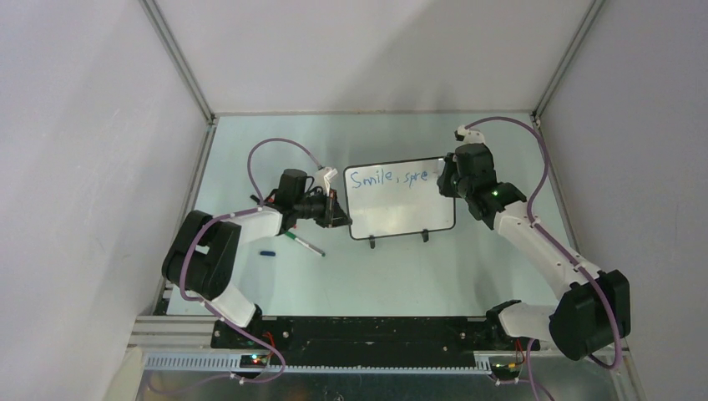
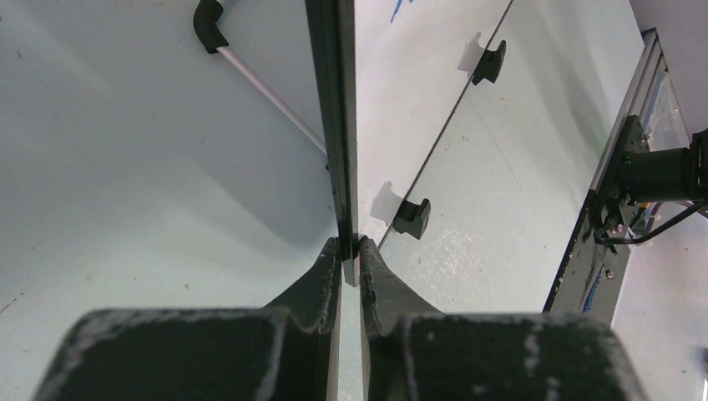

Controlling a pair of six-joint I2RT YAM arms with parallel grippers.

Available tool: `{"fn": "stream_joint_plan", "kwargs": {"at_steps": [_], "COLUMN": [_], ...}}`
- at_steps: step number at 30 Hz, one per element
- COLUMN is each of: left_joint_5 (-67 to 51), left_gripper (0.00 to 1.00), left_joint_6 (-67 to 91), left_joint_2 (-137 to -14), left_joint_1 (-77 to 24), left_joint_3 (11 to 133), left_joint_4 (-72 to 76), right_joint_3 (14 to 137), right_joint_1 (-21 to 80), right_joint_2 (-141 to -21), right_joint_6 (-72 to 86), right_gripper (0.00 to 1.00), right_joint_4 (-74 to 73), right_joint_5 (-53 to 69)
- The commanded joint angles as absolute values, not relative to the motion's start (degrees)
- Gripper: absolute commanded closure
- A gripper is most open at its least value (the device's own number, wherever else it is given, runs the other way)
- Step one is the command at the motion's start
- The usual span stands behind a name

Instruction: Write a sentence on the whiteboard

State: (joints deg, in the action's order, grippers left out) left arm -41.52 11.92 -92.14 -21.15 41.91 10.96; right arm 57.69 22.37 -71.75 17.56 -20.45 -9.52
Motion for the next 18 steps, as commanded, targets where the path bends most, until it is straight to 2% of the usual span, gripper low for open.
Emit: {"fn": "stream_joint_plan", "kwargs": {"at_steps": [1,18], "left_joint_5": [-39.6,-39.4], "left_gripper": [1.0,1.0], "left_joint_6": [9.7,9.5], "left_joint_2": [-91.0,-90.9], "left_joint_1": [-21.7,-21.7], "left_joint_3": [42.7,42.7], "left_joint_4": [9.0,8.7], "right_joint_3": [59.6,59.6], "right_joint_1": [22.1,22.2], "right_joint_2": [-72.5,-72.7], "right_joint_6": [18.0,17.7], "right_gripper": [1.0,1.0], "right_joint_4": [-17.9,-17.9], "right_joint_5": [-9.2,-6.6]}}
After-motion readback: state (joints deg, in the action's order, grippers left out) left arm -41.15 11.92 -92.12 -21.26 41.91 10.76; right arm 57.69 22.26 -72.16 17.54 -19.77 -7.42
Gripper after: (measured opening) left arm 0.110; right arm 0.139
